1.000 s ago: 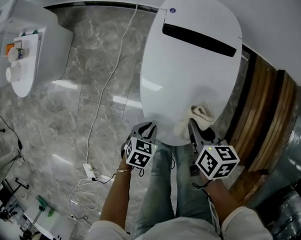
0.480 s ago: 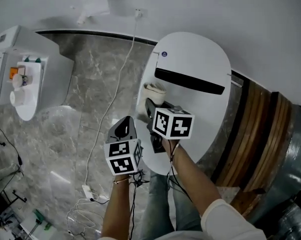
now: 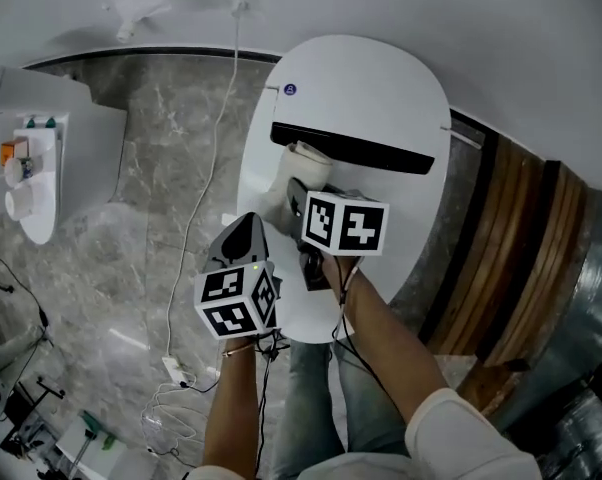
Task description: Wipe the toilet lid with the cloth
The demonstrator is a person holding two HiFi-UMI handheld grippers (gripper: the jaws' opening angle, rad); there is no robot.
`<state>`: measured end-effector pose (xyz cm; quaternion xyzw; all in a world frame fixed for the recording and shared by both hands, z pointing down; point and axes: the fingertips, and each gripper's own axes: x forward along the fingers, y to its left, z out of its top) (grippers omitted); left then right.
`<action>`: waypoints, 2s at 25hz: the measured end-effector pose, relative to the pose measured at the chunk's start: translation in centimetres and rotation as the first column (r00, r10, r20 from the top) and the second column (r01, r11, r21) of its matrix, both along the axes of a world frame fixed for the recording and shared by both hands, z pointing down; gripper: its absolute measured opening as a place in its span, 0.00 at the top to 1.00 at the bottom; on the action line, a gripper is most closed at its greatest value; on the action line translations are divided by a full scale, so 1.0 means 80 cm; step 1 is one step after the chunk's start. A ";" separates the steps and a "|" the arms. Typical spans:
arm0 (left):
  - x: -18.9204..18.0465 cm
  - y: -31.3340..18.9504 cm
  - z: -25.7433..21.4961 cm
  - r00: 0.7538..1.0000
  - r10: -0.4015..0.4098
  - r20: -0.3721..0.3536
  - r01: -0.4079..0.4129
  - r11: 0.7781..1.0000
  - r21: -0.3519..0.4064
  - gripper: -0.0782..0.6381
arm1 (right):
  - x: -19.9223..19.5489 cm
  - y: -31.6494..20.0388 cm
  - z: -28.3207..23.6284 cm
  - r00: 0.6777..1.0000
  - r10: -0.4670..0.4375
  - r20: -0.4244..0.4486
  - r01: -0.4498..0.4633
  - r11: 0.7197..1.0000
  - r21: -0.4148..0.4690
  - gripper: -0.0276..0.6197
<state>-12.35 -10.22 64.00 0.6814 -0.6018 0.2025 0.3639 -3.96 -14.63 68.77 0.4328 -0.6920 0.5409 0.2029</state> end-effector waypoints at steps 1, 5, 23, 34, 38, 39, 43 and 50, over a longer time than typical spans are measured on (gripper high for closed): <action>0.015 -0.002 0.002 1.000 0.010 -0.013 -0.011 1.000 -0.002 0.88 | 0.018 0.003 -0.001 1.000 0.002 -0.010 -0.002 1.000 0.001 0.81; 0.091 -0.005 0.008 0.995 0.073 -0.063 -0.073 0.997 -0.007 0.87 | 0.110 0.022 -0.001 0.998 0.023 -0.063 -0.023 1.000 -0.005 0.81; 0.250 0.011 0.006 0.950 0.289 -0.120 -0.288 0.957 0.023 0.87 | 0.284 0.070 -0.016 0.983 0.123 -0.139 -0.123 0.992 0.009 0.81; -0.035 0.072 0.012 0.989 -0.135 -0.061 0.134 0.991 -0.015 0.87 | -0.020 0.087 -0.004 0.982 -0.187 0.038 0.189 0.982 -0.031 0.81; -0.096 0.107 0.021 0.975 -0.210 -0.070 0.209 0.978 -0.024 0.87 | -0.090 0.093 0.013 0.973 -0.223 0.054 0.225 0.973 -0.043 0.81; -0.104 0.117 0.023 0.972 -0.223 -0.074 0.222 0.975 -0.029 0.88 | -0.099 0.094 0.016 0.973 -0.225 0.052 0.227 0.973 -0.046 0.81; -0.111 0.143 0.034 0.967 -0.236 -0.097 0.232 0.971 -0.056 0.87 | -0.104 0.100 0.021 0.978 -0.207 0.039 0.209 0.977 -0.048 0.81; -0.031 0.117 0.030 0.989 -0.068 -0.132 0.063 0.997 -0.039 0.87 | -0.023 0.119 0.023 0.992 -0.129 0.009 0.129 0.990 -0.063 0.81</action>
